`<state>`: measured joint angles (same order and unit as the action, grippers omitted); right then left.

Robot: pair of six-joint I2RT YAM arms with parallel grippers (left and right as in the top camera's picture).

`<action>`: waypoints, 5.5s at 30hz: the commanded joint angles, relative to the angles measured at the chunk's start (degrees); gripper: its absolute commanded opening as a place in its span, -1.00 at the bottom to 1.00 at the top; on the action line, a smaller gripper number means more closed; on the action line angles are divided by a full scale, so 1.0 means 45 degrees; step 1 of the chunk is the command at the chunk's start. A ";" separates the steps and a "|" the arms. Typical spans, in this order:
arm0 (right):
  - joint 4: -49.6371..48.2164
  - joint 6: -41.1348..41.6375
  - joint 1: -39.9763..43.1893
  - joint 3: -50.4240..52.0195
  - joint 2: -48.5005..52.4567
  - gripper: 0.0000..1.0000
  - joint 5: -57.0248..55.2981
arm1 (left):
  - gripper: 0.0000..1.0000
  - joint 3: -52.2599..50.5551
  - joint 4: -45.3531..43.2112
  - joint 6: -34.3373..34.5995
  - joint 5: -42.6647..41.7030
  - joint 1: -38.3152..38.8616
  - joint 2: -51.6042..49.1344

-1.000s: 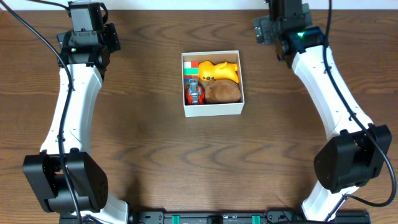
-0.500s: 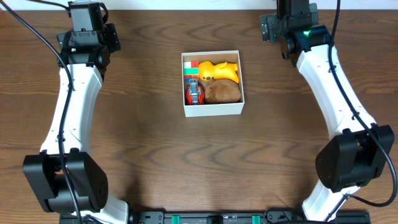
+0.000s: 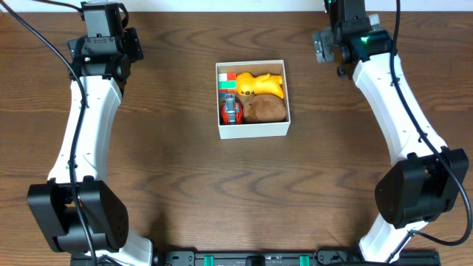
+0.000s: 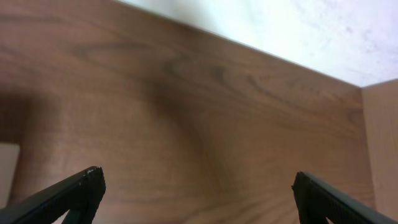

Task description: Pack container

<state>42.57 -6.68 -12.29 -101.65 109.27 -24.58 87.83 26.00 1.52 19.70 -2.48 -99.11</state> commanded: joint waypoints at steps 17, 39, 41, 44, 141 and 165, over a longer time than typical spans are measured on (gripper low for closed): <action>-0.0097 0.0262 0.0146 -0.0151 -0.1044 0.98 0.3716 | 0.96 0.0223 0.0044 0.0068 0.0107 -0.0005 0.0223; 0.2098 -0.0146 0.0680 0.2433 -1.2026 0.98 0.3706 | 0.96 0.0223 0.0049 0.0068 0.0102 -0.0005 0.0223; 0.1637 -0.0141 0.0976 0.3847 -1.3367 0.98 0.3711 | 0.96 0.0223 0.0049 0.0068 0.0102 -0.0005 0.0223; 0.0559 -0.0136 0.1423 0.6309 -1.5436 0.99 0.3842 | 0.96 0.0223 0.0049 0.0068 0.0102 -0.0005 0.0223; -0.8544 0.1564 0.2147 2.2518 -2.4188 0.99 0.5659 | 0.96 0.0223 0.0087 0.0068 0.0107 -0.0005 0.0223; -0.8544 0.1569 0.2147 2.2518 -2.4188 0.99 0.5663 | 0.96 0.0223 0.0087 0.0068 0.0102 -0.0005 0.0223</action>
<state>3.97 -0.21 -2.22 -0.47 0.89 0.49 87.83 26.39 1.52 19.68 -2.48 -99.11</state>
